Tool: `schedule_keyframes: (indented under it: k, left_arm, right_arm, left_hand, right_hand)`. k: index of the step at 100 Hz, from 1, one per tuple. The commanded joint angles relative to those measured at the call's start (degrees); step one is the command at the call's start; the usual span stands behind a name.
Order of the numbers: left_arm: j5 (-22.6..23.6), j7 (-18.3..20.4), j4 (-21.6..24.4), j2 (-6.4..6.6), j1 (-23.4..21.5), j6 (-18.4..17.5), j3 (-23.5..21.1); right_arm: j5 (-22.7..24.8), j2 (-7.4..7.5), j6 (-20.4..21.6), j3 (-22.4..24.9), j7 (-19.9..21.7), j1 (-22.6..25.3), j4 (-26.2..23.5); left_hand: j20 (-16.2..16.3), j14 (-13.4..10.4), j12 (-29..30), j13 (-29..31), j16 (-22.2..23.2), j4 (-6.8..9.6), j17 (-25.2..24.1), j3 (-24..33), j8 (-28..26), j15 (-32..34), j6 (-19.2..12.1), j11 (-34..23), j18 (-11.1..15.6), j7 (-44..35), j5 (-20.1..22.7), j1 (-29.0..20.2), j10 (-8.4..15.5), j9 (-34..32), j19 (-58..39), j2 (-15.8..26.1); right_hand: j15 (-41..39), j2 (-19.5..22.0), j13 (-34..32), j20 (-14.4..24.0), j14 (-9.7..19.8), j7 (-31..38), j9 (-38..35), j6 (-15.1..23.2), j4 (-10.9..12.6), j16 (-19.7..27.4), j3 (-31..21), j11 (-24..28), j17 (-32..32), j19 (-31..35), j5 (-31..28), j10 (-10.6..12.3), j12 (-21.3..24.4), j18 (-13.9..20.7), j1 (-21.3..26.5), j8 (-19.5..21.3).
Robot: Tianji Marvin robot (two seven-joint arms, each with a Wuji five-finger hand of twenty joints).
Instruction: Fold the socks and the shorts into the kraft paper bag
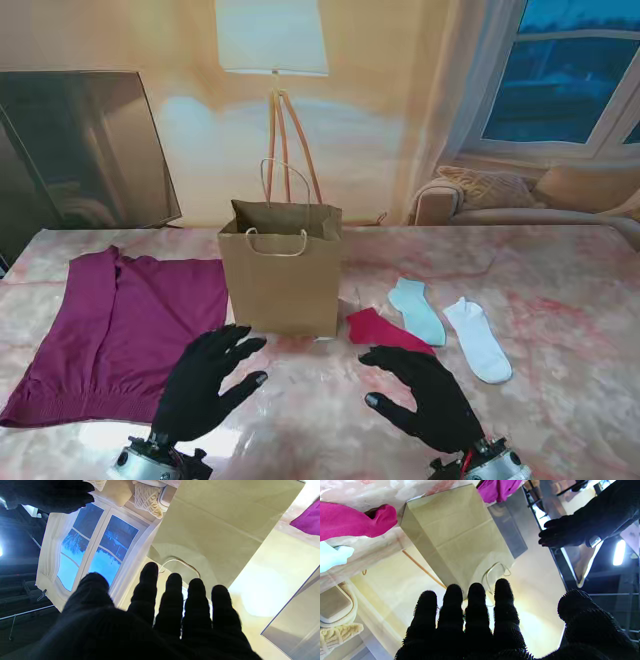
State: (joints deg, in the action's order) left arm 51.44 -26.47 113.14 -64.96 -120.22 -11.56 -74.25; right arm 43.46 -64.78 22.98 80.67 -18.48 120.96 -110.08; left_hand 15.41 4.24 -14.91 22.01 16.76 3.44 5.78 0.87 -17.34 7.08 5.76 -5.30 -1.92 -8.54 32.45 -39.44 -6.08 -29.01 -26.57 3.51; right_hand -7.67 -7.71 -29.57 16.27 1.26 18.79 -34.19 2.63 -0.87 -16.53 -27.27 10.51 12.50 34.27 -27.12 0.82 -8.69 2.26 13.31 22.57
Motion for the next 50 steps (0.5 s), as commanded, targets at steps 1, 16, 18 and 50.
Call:
schedule_keyframes:
  k: [1,16,18,50]
  left_arm:
    - [-0.68,0.29,-0.11,-0.02,0.32,0.00,0.34]
    - [-0.84,0.50,-0.19,-0.01,0.27,0.08,0.30]
    - [-0.83,0.50,-0.17,-0.01,0.22,0.09,0.26]
    - [-0.41,1.02,0.36,0.07,0.49,0.49,-0.42]
  right_arm:
    - [0.01,-0.14,-0.02,-0.14,-0.08,0.47,0.26]
    - [-0.19,-0.19,-0.18,-0.03,-0.23,0.57,0.58]
    - [-0.23,-0.19,-0.17,-0.02,-0.21,0.59,0.59]
    - [-1.05,-0.19,-0.35,-0.92,0.22,-0.42,1.06]
  left_hand:
    - [-0.27,-0.60,-0.23,0.63,-0.12,-1.25,-0.07,1.50,0.85,0.69,-0.40,0.04,1.48,0.15,-0.06,-0.08,0.75,-0.72,-0.28,0.58]
    - [-0.24,-0.67,-0.27,0.70,-0.12,-1.28,0.13,1.48,0.86,0.72,-0.47,0.03,1.34,0.15,-0.09,-0.11,0.70,-0.81,-0.56,0.67]
    - [-0.22,-0.64,-0.29,0.82,-0.10,-1.29,0.23,1.46,0.86,0.76,-0.54,0.00,1.29,0.13,-0.05,-0.09,0.59,-0.89,-0.63,0.63]
    - [0.03,-0.53,-0.34,1.35,-0.03,-1.25,0.76,1.64,0.77,0.93,-0.84,-0.05,1.04,-0.07,0.22,-0.46,0.71,-1.26,-1.44,0.71]
  right_hand:
    - [0.09,-0.33,0.14,-1.82,1.44,0.51,-0.73,0.67,-1.15,0.75,-0.11,0.39,-0.26,0.34,-0.35,0.97,-0.18,0.77,-0.66,-0.51]
    - [0.09,-0.19,0.06,-1.87,1.19,0.53,-0.77,0.71,-1.14,0.70,-0.05,0.47,-0.21,0.49,-0.37,0.81,-0.22,0.72,-0.63,-0.52]
    - [0.05,-0.20,-0.04,-1.87,1.23,0.55,-0.85,0.71,-1.14,0.68,-0.05,0.52,-0.18,0.52,-0.42,0.82,-0.24,0.68,-0.60,-0.52]
    - [-0.11,-0.08,-0.51,-1.84,0.85,0.85,-1.20,1.16,-1.14,0.46,0.11,0.86,0.18,1.07,-0.88,0.71,-0.40,0.15,-0.52,-0.40]
